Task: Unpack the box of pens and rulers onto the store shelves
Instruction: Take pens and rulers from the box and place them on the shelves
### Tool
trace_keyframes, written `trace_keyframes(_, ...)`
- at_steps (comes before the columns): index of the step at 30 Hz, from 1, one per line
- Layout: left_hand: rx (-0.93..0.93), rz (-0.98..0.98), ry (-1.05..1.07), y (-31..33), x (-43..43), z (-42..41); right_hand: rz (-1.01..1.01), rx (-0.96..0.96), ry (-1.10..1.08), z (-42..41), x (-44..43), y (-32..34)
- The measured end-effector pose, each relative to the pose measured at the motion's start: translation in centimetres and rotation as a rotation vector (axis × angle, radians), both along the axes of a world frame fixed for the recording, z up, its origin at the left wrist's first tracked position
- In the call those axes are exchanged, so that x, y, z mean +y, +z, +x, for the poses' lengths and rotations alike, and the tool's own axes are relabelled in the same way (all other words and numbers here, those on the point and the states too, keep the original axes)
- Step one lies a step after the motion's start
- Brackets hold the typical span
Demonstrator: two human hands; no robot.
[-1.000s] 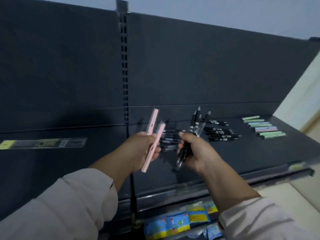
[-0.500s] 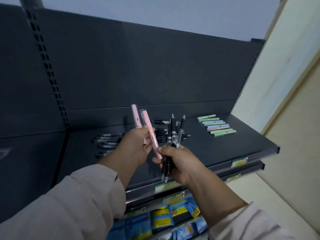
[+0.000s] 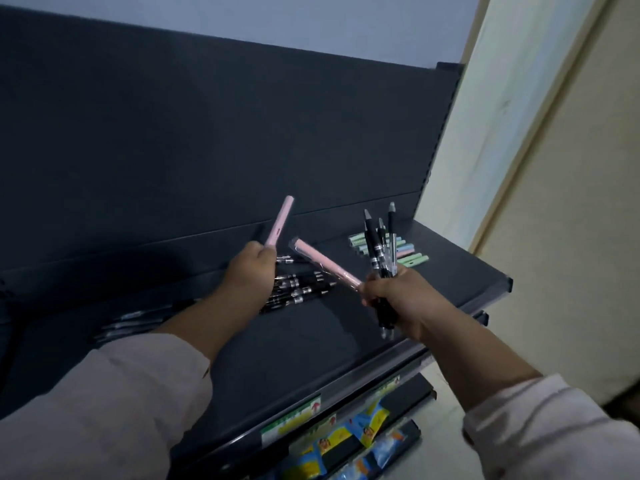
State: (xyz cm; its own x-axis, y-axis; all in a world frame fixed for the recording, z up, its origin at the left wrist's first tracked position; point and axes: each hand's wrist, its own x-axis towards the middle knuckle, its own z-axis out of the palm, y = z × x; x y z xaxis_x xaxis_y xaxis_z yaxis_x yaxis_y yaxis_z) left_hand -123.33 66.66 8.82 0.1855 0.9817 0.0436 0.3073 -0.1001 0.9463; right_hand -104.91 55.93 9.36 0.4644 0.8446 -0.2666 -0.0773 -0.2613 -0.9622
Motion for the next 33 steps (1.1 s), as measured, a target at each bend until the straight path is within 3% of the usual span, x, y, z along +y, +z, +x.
trace_keyframes(3, 0.235, 0.215, -0.106, -0.1, 0.6, 1.8, -0.033, -0.137, 0.075, 3.2, 0.7, 0.1)
trace_keyframes(6, 0.353, 0.332, -0.12, 0.0, 1.0, 4.9, -0.046, -0.146, 0.137, 7.2, 1.8, -0.2)
trace_keyframes(13, 0.309, 0.121, -0.264, -2.6, 2.1, 15.5, -0.101, -0.126, 0.286, 17.7, 5.2, -1.6)
trace_keyframes(16, 0.361, 0.121, -0.291, -3.8, 2.3, 20.2, -0.102, -0.064, 0.294, 22.4, 6.6, -2.2)
trace_keyframes(21, 0.424, 0.093, -0.281, -6.0, 1.8, 25.4, -0.153, -0.144, 0.362, 27.9, 8.2, -3.4)
trace_keyframes(29, 0.7, 0.232, -0.274, -8.0, 1.0, 27.8, -0.256, -0.224, 0.538, 31.0, 9.4, -5.5)
trace_keyframes(33, 0.729, 0.3, -0.208, -8.3, 1.1, 28.3, -0.261, -0.286, 0.535, 31.8, 9.9, -5.6)
